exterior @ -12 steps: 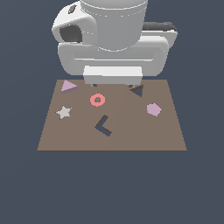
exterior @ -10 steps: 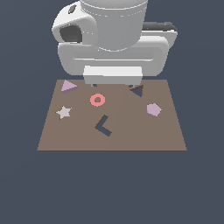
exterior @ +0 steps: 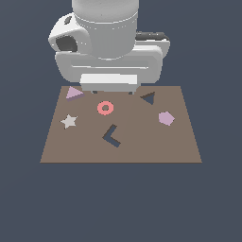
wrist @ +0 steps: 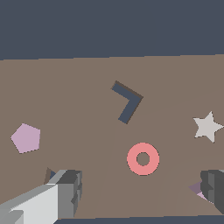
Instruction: Insert a designated object into the corresponding slot on a board.
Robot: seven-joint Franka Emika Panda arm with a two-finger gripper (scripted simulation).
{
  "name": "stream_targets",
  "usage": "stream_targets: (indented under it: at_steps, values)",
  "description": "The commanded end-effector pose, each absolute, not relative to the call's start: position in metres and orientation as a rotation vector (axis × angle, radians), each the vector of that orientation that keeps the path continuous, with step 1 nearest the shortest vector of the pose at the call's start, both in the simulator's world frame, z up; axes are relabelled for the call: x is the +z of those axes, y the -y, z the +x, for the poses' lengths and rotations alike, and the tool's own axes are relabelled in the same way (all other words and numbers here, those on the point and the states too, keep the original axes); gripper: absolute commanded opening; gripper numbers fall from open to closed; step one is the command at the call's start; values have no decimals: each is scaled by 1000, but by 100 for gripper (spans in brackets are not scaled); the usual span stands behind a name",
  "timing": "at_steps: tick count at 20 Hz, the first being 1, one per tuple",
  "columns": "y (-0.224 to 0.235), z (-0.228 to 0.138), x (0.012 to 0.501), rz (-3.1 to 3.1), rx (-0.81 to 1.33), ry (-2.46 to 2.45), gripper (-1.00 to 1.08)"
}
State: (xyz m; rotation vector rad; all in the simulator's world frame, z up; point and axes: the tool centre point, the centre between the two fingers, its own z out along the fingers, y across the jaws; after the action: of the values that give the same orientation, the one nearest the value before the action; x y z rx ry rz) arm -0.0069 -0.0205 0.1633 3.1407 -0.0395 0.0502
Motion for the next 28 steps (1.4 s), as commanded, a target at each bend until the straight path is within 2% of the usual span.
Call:
stream_targets:
  at_steps: [1,16,28]
  values:
    - [35,-16,152,3140,44,47,100]
    - [150,-89,65,3139,6,92,100]
    - [170,-100,50,3140,-2,101,100]
